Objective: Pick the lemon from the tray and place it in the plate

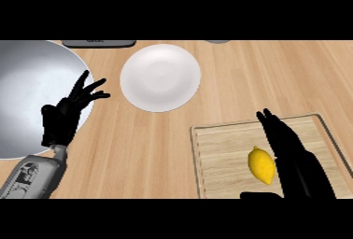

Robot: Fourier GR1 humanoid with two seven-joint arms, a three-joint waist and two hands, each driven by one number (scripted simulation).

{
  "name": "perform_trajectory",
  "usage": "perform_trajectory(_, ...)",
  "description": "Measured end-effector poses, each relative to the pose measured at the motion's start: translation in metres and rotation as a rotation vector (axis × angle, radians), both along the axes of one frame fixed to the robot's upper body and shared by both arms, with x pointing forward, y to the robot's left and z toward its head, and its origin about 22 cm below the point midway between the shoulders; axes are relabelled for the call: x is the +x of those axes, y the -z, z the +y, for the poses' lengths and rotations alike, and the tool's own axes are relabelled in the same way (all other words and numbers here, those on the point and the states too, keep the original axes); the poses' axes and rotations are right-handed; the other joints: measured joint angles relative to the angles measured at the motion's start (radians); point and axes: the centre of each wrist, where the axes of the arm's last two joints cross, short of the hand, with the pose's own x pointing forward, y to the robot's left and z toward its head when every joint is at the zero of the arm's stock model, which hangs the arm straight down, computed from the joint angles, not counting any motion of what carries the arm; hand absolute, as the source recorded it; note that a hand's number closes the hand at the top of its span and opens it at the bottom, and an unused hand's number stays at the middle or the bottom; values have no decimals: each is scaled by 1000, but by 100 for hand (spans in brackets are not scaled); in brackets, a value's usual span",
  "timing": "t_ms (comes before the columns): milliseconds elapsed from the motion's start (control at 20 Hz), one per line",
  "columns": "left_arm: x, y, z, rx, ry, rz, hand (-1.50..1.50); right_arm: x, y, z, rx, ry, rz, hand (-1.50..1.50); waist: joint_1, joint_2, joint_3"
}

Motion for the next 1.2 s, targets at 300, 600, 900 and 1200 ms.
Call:
perform_trajectory(300,1,3,-3,-5,12,3,0,-2,-37,-5,-91,23,163,-150,11,3,1)
perform_trajectory(600,3,3,-4,-3,18,0,0,9,-45,-9,-90,21,250,-150,18,5,2)
perform_trajectory(900,3,4,-7,-5,16,-5,0,22,-37,-12,-99,23,321,-150,19,5,3)
perform_trajectory(1200,5,-3,-3,-2,14,-2,0,36,-12,-15,-160,39,421,-150,21,5,3)
